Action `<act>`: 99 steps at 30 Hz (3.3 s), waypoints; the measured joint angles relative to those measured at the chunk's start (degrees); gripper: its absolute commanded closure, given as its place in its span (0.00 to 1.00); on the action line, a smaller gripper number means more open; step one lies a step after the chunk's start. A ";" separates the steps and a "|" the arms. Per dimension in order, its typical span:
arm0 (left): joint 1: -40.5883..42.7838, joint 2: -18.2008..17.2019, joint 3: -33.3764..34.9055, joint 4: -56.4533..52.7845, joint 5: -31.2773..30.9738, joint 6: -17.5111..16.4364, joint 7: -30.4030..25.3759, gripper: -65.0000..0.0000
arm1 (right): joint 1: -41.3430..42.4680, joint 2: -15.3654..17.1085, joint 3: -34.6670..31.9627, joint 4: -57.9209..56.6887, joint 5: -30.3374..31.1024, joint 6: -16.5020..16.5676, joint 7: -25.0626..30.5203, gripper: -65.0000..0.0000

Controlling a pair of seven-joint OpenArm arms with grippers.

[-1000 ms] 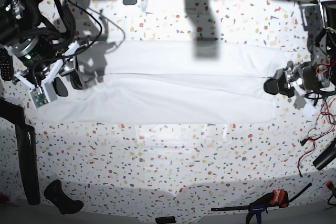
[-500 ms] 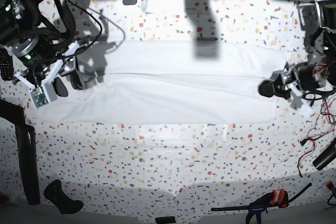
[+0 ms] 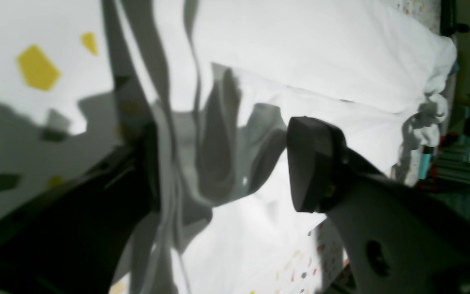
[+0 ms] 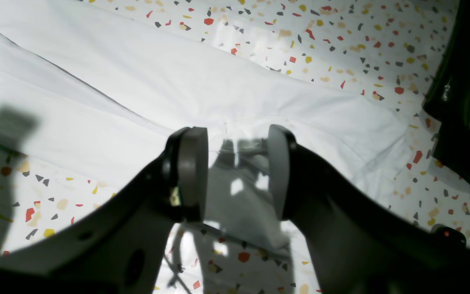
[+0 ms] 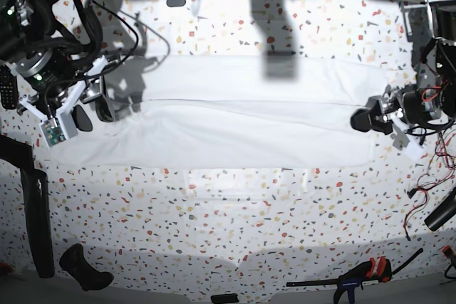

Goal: Fold the T-shirt properly
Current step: 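Grasp the band end with the left gripper and pull it outward, then lift the band end with the left gripper and fold it toward the right gripper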

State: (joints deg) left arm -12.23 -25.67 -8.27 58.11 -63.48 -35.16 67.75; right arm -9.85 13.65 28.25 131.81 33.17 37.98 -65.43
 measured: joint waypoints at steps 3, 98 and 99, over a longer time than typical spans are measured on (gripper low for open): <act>0.00 0.13 0.00 0.00 0.00 0.00 0.20 0.40 | 0.00 0.02 0.00 0.00 0.00 0.00 -0.02 0.63; 11.13 21.07 17.64 41.70 53.24 20.22 -17.46 1.00 | 0.00 0.00 0.11 0.00 4.33 0.00 -0.02 0.63; 11.13 21.07 17.66 41.70 53.31 19.56 -16.94 1.00 | 0.00 0.00 0.11 0.00 4.33 0.00 -0.02 0.63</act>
State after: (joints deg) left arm -1.10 -4.60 9.39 99.81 -10.17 -15.59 50.81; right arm -9.85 13.65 28.36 131.81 37.50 37.98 -65.45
